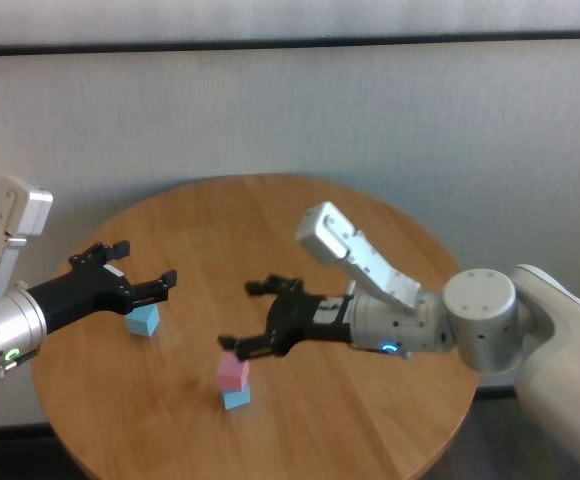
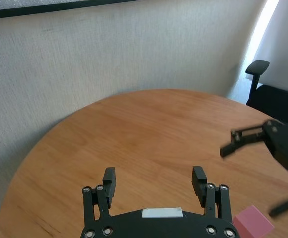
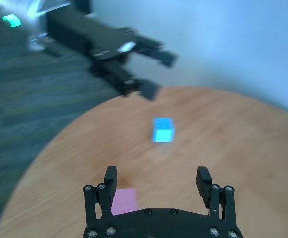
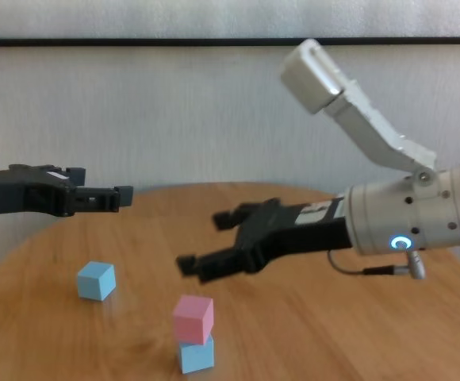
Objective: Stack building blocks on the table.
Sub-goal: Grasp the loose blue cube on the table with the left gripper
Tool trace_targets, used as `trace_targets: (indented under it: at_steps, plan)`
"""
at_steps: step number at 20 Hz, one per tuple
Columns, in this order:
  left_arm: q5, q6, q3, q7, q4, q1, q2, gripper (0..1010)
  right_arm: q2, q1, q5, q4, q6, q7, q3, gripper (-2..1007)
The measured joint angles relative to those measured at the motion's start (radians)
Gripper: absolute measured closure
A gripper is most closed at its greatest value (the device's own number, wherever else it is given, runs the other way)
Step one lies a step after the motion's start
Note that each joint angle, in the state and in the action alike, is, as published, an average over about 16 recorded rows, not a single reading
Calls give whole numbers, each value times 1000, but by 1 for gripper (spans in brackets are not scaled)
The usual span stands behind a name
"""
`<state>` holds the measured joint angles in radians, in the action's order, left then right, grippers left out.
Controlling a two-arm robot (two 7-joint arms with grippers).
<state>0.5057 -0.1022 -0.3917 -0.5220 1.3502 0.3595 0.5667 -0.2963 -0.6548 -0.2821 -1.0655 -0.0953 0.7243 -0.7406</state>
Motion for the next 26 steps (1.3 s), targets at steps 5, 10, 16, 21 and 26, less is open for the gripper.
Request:
trace_targets:
  at_steps: [5,10,16,21,26]
  plan:
    - [0,0,0,0,0,0,0,8,-20,44,-2,-44,22,-102,59,4]
    - [0,0,0,0,0,0,0,8,-34,87,8,-75,47,-205,122,4]
    - [0,0,0,0,0,0,0,8,-42,125,20,-95,74,-276,176,4]
    - [0,0,0,0,0,0,0,8,-42,140,26,-99,88,-300,199,4]
    - [-2,-1,-1,1,0,0,0,8,-40,144,27,-99,93,-300,204,4]
